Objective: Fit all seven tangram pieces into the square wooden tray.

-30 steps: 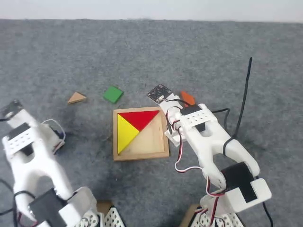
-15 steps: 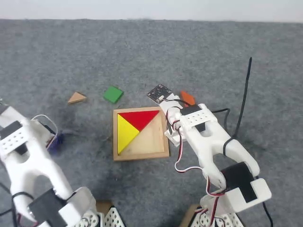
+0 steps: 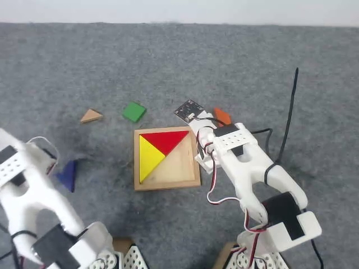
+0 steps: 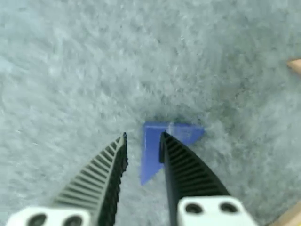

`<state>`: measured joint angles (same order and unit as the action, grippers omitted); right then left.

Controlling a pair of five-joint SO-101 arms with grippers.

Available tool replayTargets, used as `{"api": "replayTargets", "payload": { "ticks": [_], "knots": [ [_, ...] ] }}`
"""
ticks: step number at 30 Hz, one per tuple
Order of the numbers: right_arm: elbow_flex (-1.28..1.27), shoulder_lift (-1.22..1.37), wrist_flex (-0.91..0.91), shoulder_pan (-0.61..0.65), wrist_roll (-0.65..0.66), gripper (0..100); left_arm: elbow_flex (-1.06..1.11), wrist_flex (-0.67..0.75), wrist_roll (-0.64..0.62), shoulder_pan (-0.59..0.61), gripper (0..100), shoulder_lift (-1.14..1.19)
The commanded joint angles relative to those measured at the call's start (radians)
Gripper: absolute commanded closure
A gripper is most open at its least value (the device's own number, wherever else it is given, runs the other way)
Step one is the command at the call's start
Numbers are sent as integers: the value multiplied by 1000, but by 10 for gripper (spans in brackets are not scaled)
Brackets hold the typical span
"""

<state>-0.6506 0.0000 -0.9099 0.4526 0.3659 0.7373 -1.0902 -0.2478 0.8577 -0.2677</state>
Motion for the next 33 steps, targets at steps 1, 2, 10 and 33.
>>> {"api": "replayTargets", "payload": {
  "ticks": [1,2,10,33],
  "knots": [
    [49,-13,-15,7,11,843,-39,48,120,11,818,-26],
    [49,-13,-15,7,11,843,-39,55,152,9,805,-12],
    [49,-13,-15,7,11,843,-74,48,443,-92,783,272],
    [49,-13,-16,7,11,843,-278,-25,549,-86,640,440]
  ]
}}
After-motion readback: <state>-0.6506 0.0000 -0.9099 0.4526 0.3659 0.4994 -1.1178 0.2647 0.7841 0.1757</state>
